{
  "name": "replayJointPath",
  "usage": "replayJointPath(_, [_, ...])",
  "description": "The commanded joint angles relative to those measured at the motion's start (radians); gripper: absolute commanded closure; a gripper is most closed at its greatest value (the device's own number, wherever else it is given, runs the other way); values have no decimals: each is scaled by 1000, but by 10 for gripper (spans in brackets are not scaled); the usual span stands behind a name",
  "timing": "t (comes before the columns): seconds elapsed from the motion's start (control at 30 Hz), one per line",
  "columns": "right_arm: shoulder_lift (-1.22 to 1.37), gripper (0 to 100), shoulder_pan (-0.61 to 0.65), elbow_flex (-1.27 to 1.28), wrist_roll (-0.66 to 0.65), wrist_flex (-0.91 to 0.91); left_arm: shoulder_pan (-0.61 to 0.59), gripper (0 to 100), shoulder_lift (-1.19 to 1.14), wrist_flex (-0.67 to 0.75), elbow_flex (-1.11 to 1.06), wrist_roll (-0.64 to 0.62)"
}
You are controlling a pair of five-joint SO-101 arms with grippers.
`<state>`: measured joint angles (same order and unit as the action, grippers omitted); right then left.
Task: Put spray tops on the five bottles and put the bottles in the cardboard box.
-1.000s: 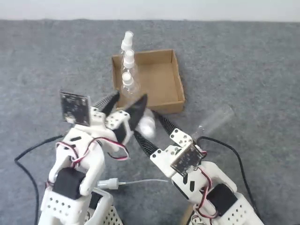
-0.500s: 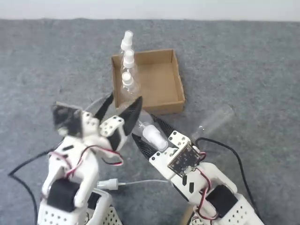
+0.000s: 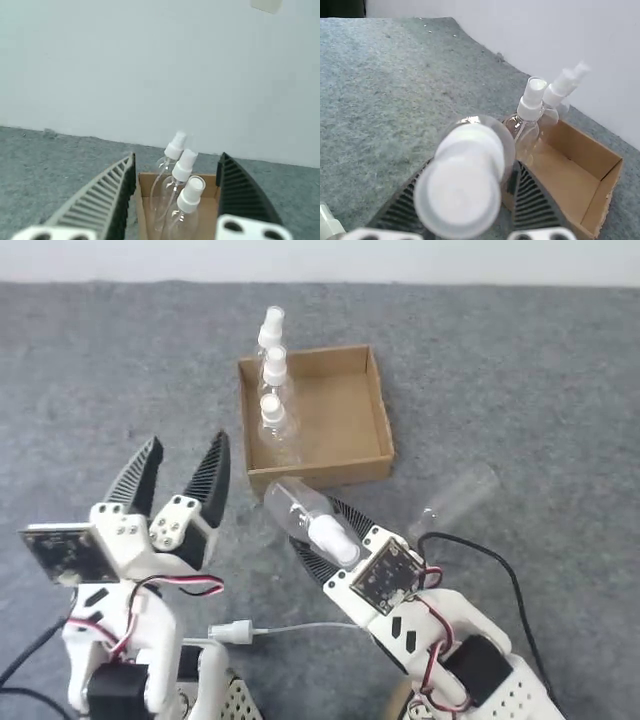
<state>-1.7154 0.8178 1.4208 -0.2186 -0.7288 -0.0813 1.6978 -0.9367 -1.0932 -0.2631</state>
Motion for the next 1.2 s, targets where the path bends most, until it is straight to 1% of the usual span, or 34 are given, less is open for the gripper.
replayJointPath(0.0, [-19, 991, 8, -100, -3, -41, -61, 754, 8, -48, 50, 9])
replayJointPath(0.07, [-19, 991, 8, -109, -3, -51, -98, 754, 8, -78, 42, 9])
replayJointPath(0.17, [-19, 991, -5, -114, -3, -56, -153, 754, 8, -86, -4, 5])
replayJointPath(0.37, [-16, 991, -113, -130, -9, -54, -209, 754, 8, -84, -159, 0])
replayJointPath(0.5, [62, 991, -182, -199, -9, -56, -267, 754, 8, -12, -257, -46])
replayJointPath(0.6, [203, 991, -228, -290, -11, -45, -295, 754, 8, 23, -291, -46])
replayJointPath(0.93, [823, 991, -338, -726, -11, -44, -295, 754, 8, 18, -300, -46])
replayJointPath(1.17, [1175, 991, -381, -954, -11, 38, -296, 754, 8, 15, -300, -46])
